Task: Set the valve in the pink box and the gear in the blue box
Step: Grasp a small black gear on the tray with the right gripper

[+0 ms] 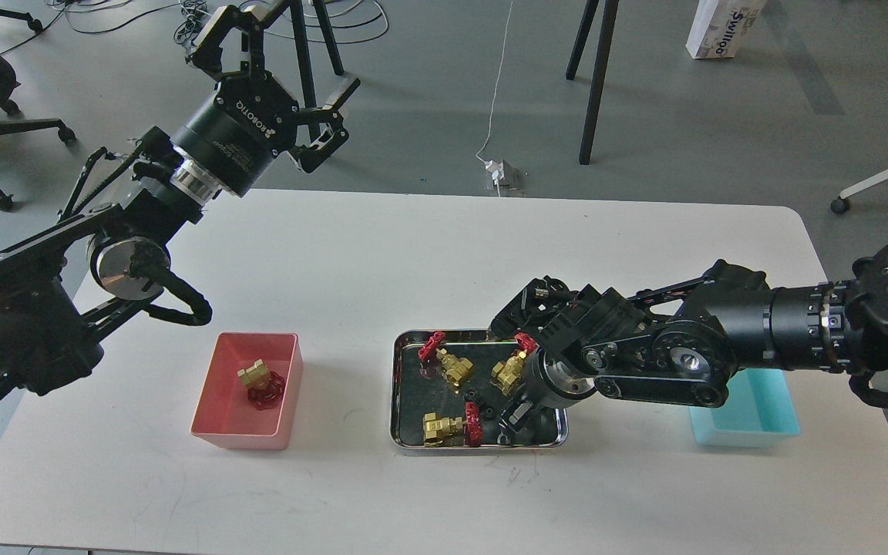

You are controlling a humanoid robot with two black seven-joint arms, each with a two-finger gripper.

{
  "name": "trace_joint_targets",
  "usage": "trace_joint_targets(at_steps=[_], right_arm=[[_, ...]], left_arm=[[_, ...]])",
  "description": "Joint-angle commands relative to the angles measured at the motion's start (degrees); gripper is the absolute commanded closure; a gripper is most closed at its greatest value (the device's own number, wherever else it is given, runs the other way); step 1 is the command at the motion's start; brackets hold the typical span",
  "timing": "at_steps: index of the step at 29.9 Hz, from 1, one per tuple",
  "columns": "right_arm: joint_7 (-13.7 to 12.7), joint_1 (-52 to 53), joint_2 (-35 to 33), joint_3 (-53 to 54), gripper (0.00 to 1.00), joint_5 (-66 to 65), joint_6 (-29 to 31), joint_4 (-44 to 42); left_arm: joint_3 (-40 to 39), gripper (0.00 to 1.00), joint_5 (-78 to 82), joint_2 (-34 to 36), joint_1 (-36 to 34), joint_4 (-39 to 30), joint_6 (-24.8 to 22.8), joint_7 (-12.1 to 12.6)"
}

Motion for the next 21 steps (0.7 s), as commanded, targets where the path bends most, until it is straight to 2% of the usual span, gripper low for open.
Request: trace_joint_targets(at_steps=[1, 8, 21], right_arm=[[0.05, -0.48, 0.06, -0.09, 0.51, -0.01, -0.02, -0.07], [0.06, -1.36, 0.5, -0.53, 0.55, -0.36, -0.02, -0.16], [0.06, -1.45, 0.5, -0.53, 0.7, -0.36, -0.02, -0.25]], left_arm=[[-0.09, 0.01, 0.47, -0.04, 0.09, 0.1, 0.0, 0.0], [-0.09, 0.01, 0.47, -0.04, 0.44, 0.18, 0.0, 0.0], [-0.09, 0.01, 0.56, -0.21, 0.53, 1.06, 0.0, 0.0]])
